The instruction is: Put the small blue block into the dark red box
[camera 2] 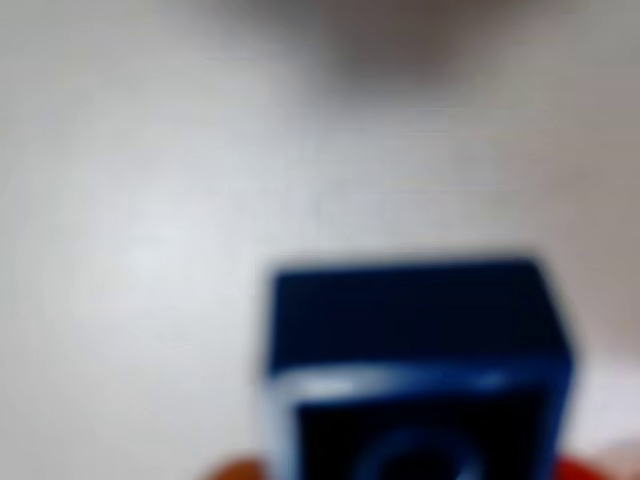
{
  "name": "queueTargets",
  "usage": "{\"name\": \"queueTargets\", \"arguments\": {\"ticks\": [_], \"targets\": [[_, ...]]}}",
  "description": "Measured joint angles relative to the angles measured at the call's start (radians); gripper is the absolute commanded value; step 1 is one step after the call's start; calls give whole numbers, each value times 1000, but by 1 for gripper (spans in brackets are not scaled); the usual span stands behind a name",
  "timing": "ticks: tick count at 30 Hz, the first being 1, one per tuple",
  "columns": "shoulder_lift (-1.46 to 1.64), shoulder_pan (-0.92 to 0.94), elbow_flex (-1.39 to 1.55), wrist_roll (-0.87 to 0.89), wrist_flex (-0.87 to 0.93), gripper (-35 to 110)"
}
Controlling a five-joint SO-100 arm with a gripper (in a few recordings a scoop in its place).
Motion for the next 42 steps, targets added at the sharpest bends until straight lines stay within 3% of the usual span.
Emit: {"name": "queueTargets", "arguments": {"ticks": [4,11,15,19,23,32,37,42], "targets": [[-135,179,-265,-344,35,1],[-253,451,-462,-965,-115,1],[-417,541,-641,-1229,-146,1],[-535,574,-681,-1348,-256,1],[-634,609,-686,-1437,-325,9],[-624,595,-600,-1603,-440,14],[-425,503,-446,-1724,-445,9],[-31,356,-236,-1867,-402,0]]}}
